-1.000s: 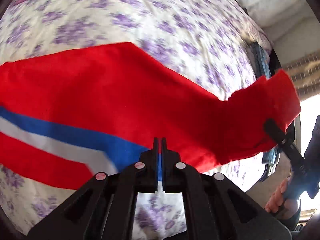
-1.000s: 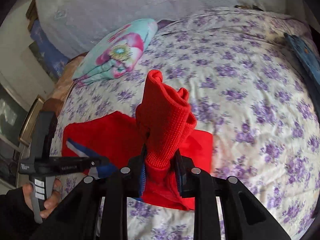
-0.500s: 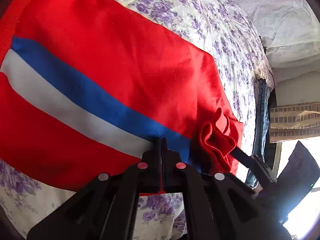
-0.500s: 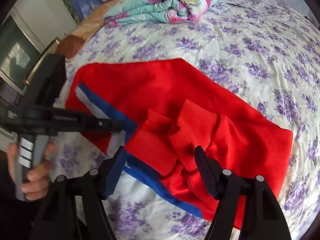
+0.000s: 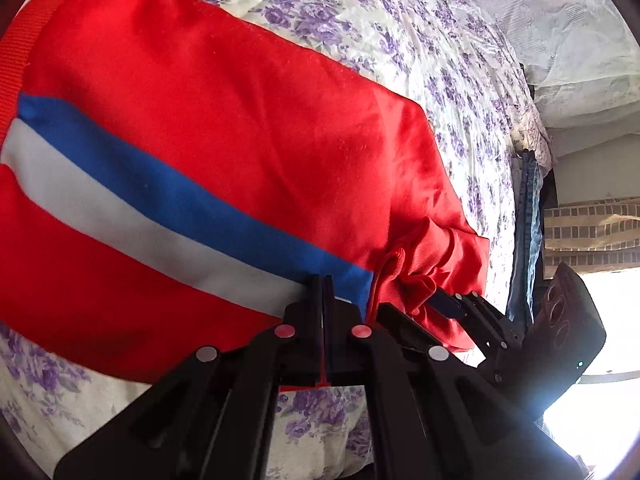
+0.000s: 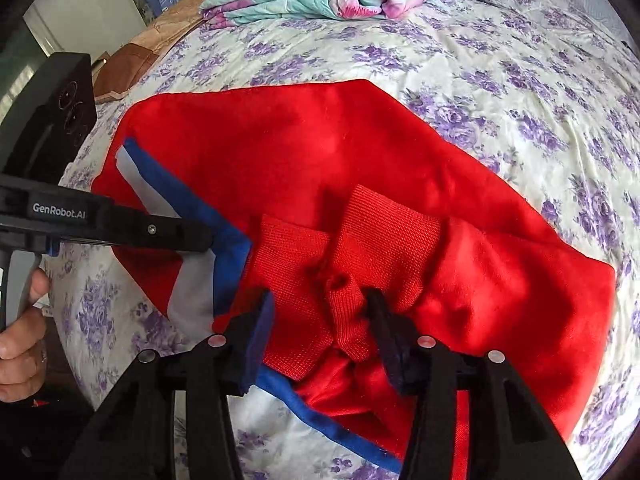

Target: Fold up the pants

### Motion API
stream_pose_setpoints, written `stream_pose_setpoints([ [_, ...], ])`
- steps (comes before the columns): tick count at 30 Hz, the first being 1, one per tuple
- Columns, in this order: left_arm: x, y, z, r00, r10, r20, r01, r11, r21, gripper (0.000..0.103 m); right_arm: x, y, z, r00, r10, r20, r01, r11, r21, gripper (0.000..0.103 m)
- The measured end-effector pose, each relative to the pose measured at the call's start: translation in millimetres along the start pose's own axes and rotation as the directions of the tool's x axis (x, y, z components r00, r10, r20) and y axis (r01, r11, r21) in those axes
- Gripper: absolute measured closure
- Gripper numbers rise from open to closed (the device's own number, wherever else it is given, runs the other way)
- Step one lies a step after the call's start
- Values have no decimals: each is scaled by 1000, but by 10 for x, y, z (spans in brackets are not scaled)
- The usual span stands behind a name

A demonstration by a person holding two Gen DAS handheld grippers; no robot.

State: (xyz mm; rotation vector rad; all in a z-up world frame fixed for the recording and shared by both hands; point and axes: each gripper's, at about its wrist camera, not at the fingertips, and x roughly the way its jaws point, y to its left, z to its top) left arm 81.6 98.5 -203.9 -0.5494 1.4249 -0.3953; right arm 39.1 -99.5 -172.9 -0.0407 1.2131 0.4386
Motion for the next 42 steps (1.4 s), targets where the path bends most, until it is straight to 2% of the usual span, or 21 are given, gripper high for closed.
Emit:
stream_pose_setpoints([
  [2, -210, -21, -56, 999, 32, 30, -32, 999, 13, 102, -62, -33, 36, 1000, 24, -14, -23, 999, 31, 53],
  [4, -529, 38, -137, 996, 21, 89, -22, 1000, 4, 101, -188, -59, 79, 998, 56, 7, -56, 997, 60, 53],
  [7, -947, 271, -258, 986, 56, 156, -48, 997, -57, 88, -488, -55, 84, 993, 86, 84, -92, 993, 68, 53],
  [9, -1071, 494, -328, 986, 47, 160, -26, 991, -131, 56, -634, -49, 64, 991, 78, 110, -86, 994, 63, 53],
  [11, -1082, 707, -369, 986, 14, 168, 20, 979, -203, 39, -710, -48, 56, 990, 74, 118, -82, 995, 63, 53],
  [12, -1052, 811, -368, 985, -8, 171, 50, 969, -241, 38, -741, -74, 55, 990, 75, 117, -84, 994, 67, 53],
  [15, -884, 1058, -296, 977, -117, 180, 174, 923, -343, 38, -770, -80, -5, 992, 71, 109, -79, 994, 75, 53],
  [17, -786, 1114, -223, 977, -117, 179, 176, 915, -363, 38, -781, -104, -53, 993, 66, 101, -75, 994, 85, 53],
  [22, -629, 1140, -61, 976, -88, 198, 155, 922, -355, 38, -782, -140, -169, 994, 57, 95, -68, 990, 121, 53],
  [23, -585, 1137, -11, 977, -79, 200, 148, 921, -359, 41, -770, -153, -186, 994, 58, 92, -70, 989, 129, 53],
  [26, -538, 1020, 116, 980, -14, 198, 78, 944, -322, 89, -735, -151, -190, 995, 54, 78, -64, 989, 135, 53],
  [28, -637, 904, 115, 974, 11, 228, 55, 958, -281, 91, -757, -111, -180, 995, 50, 86, -60, 991, 116, 53],
  [30, -767, 689, 65, 963, 86, 256, -35, 980, -198, 92, -748, -71, -154, 994, 55, 90, -64, 993, 99, 53],
  [34, -1000, 176, -105, 931, 158, 329, -159, 987, -24, 92, -604, 67, -20, 988, 120, 100, -126, 991, 54, 54],
  [35, -1046, 55, -153, 922, 173, 346, -191, 981, 18, 92, -534, 116, 13, 986, 140, 92, -144, 989, 39, 60],
  [36, -1069, -48, -170, 914, 186, 360, -216, 975, 44, 92, -443, 166, 41, 984, 164, 73, -167, 986, 26, 75],
  [37, -1091, -125, -189, 909, 192, 370, -231, 971, 63, 92, -336, 209, 56, 982, 182, 46, -183, 983, 19, 82],
  [38, -1117, -182, -200, 907, 190, 376, -233, 970, 73, 92, -205, 249, 50, 984, 180, 11, -180, 984, 10, 89],
  [40, -1119, -255, -183, 912, 166, 375, -209, 975, 76, 93, 91, 297, -33, 987, 151, -56, -152, 988, -6, 89],
  [41, -1091, -270, -184, 923, 150, 355, -191, 978, 84, 93, 117, 300, -60, 989, 146, -37, -147, 989, -14, 89],
  [42, -1057, -295, -186, 920, 163, 355, -207, 975, 87, 93, 100, 307, -47, 989, 145, -40, -146, 989, -19, 89],
])
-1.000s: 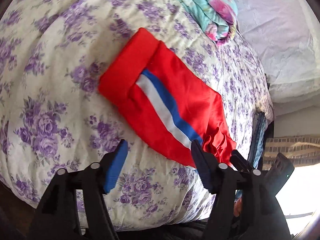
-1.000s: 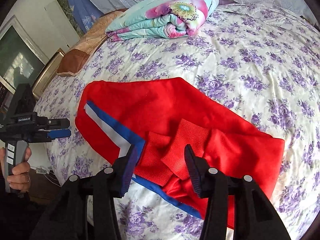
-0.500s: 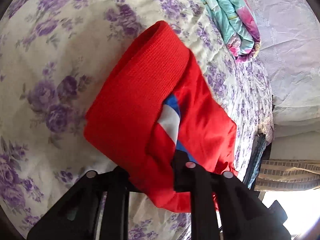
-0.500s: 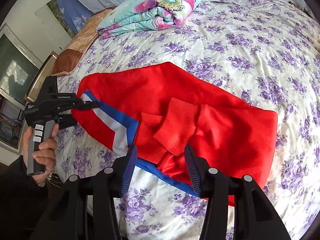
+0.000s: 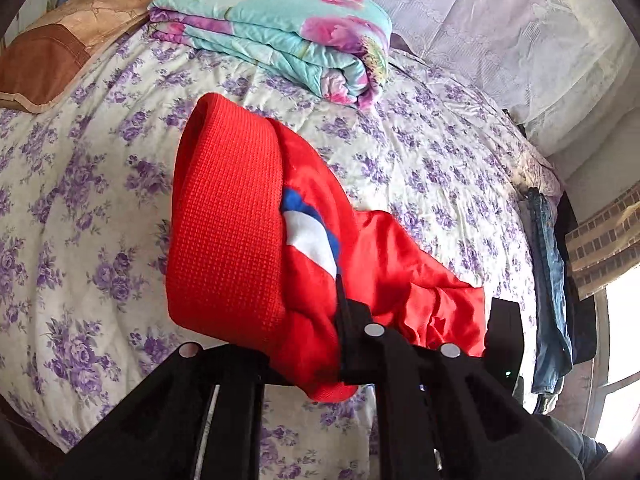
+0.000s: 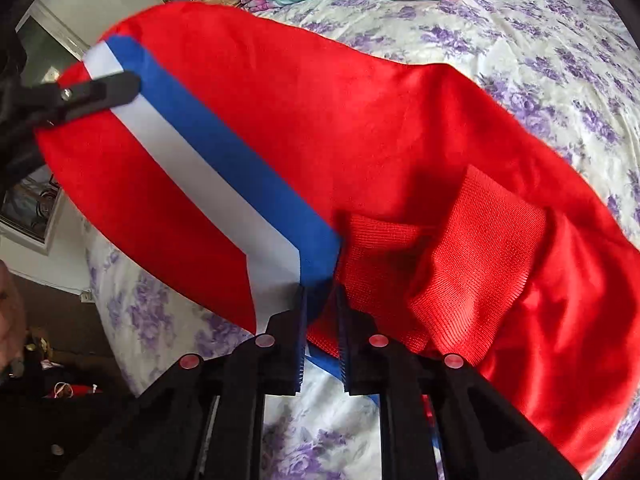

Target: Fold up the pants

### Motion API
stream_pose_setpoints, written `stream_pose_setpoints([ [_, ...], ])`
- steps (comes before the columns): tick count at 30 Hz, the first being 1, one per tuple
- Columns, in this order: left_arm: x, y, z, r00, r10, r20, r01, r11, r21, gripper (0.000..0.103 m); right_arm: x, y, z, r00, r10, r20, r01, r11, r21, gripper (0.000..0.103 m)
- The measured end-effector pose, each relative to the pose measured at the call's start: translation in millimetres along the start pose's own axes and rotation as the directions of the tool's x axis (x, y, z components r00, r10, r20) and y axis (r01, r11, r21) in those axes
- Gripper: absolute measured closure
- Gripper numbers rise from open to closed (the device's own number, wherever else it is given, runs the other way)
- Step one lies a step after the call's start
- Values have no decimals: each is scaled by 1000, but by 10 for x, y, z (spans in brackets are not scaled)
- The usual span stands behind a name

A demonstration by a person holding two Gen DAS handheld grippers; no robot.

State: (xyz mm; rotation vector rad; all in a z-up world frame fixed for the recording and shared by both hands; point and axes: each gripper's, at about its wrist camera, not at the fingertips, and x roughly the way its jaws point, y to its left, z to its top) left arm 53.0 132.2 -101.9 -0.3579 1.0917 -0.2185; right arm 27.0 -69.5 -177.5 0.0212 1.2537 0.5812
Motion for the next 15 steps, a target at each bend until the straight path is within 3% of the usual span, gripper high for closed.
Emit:
stream_pose_setpoints([
  [3, 12, -94, -1, 1000, 25, 7, -25, 999, 28, 93, -154, -20, 119, 1000, 21, 10, -22, 1000, 16, 88],
  [5, -6, -116, 9, 1000, 14, 10, -14, 1000, 26, 93, -239, -71, 250, 998, -22, 51, 21, 1000, 13, 88],
  [10, -66, -218, -2, 1000, 20, 19, -21, 999, 46, 93, -2, -264, 619, 997, -57, 53, 53, 996, 73, 87],
  [15, -47, -456, -36, 999, 54, 8, -54, 992, 116, 93, 90, -311, 710, 998, -50, 33, 48, 997, 59, 86],
])
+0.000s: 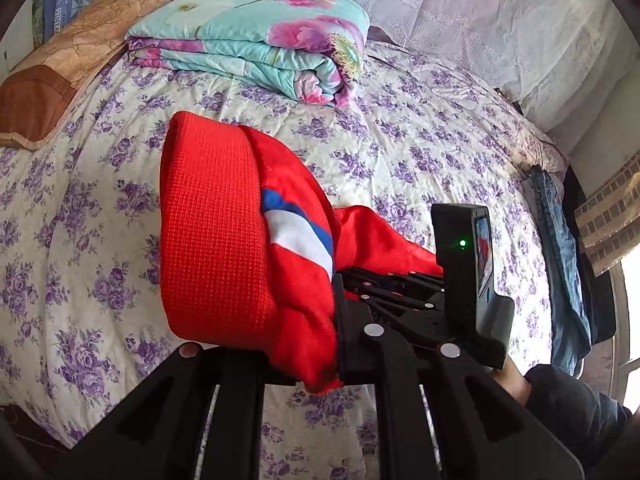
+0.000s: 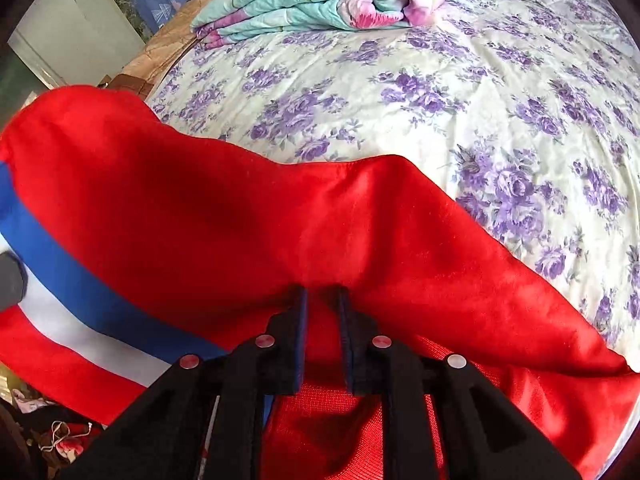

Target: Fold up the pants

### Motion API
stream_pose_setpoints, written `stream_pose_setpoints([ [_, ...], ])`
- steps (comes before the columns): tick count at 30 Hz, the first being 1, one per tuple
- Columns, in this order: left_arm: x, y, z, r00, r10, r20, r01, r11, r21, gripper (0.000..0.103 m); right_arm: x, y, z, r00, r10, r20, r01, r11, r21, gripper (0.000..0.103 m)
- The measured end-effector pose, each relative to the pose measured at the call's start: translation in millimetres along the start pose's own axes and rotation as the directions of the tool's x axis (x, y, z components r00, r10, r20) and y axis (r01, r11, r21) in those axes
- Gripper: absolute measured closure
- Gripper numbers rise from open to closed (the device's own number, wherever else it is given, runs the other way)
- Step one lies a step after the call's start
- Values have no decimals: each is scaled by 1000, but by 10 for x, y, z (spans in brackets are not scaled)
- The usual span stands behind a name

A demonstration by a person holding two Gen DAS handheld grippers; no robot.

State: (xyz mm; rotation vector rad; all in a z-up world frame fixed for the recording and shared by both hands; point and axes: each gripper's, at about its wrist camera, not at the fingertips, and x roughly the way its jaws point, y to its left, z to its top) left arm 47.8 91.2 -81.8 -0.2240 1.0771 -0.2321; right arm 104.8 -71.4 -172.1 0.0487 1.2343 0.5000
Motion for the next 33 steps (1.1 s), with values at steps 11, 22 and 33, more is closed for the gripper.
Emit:
stream_pose_setpoints([
  [11, 245, -1385, -346, 990, -19, -139, 82, 881, 466, 93, -1501, -1044, -714, 972, -179, 154, 158, 978, 138, 79],
  [22, 1354, -2032, -903, 878, 8, -479, 282, 799, 530, 66, -1498, -1611, -1649, 963, -253, 92, 203, 909, 365, 78],
  [33, 553, -1394, -403, 933, -186, -309, 299, 878, 373, 36, -1789, -1331, -1385, 977, -109, 183, 36, 931, 362, 35],
])
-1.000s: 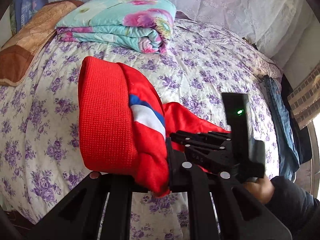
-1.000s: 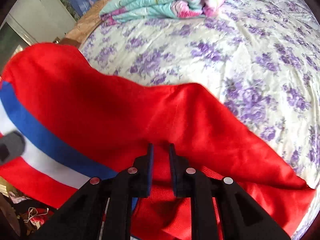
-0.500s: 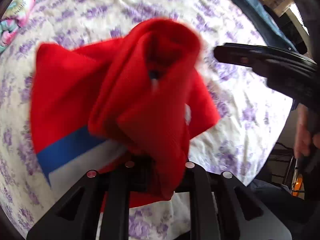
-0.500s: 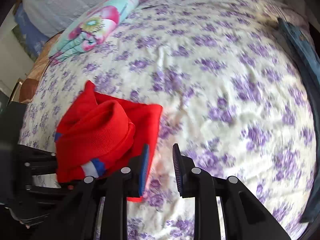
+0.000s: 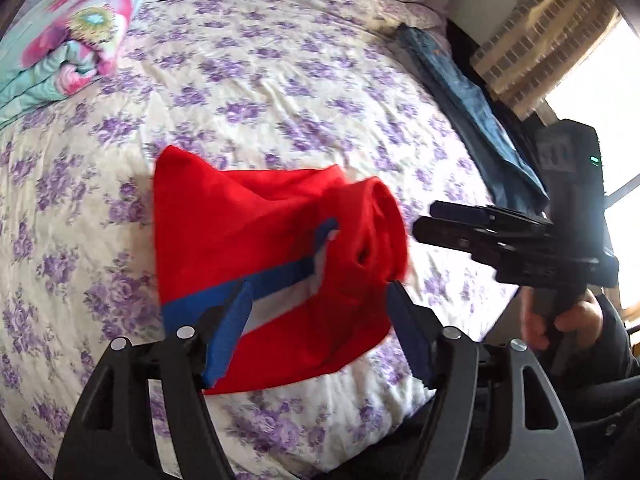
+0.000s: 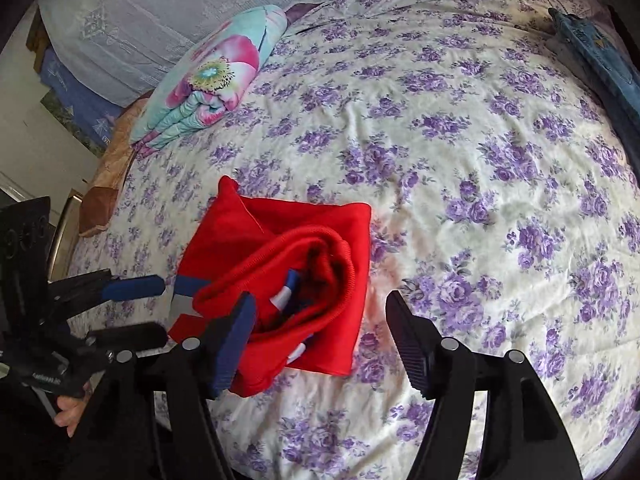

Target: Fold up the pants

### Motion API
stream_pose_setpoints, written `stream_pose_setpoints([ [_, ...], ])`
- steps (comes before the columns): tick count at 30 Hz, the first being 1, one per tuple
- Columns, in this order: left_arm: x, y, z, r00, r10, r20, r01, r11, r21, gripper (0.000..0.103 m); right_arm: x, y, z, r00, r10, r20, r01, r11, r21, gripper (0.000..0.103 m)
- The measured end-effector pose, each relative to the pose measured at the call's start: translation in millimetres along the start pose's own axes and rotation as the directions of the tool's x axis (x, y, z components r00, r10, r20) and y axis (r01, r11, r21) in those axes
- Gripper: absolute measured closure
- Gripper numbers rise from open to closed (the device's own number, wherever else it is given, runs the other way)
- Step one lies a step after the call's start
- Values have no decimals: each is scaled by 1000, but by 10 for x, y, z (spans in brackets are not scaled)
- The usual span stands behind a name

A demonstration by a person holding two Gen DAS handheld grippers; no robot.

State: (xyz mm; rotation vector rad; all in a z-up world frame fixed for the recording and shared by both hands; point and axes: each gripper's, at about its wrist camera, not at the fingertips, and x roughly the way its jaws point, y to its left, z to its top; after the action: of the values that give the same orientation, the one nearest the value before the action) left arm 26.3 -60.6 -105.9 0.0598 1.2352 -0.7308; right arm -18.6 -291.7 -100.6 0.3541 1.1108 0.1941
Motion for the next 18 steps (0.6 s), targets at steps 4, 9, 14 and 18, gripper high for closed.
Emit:
stream_pose_setpoints([
  [4, 507, 283, 71, 991, 68, -114, -74, 996, -48, 46, 204, 68, 127, 994, -85, -72, 80, 994, -76, 35],
  [9, 622, 189, -20, 982, 160, -100, -157, 987, 32, 45, 188, 58, 245, 997, -10, -79, 8, 1000, -30, 35],
  [14, 574, 173, -47, 984, 155, -93, -152, 988, 36, 45, 371, 211, 359, 991, -113, -71, 108, 992, -66, 35],
  [18, 529, 259, -50, 989, 112, -92, -113, 994, -6, 45, 624, 128, 254, 970, -125, -208, 116, 992, -54, 35],
])
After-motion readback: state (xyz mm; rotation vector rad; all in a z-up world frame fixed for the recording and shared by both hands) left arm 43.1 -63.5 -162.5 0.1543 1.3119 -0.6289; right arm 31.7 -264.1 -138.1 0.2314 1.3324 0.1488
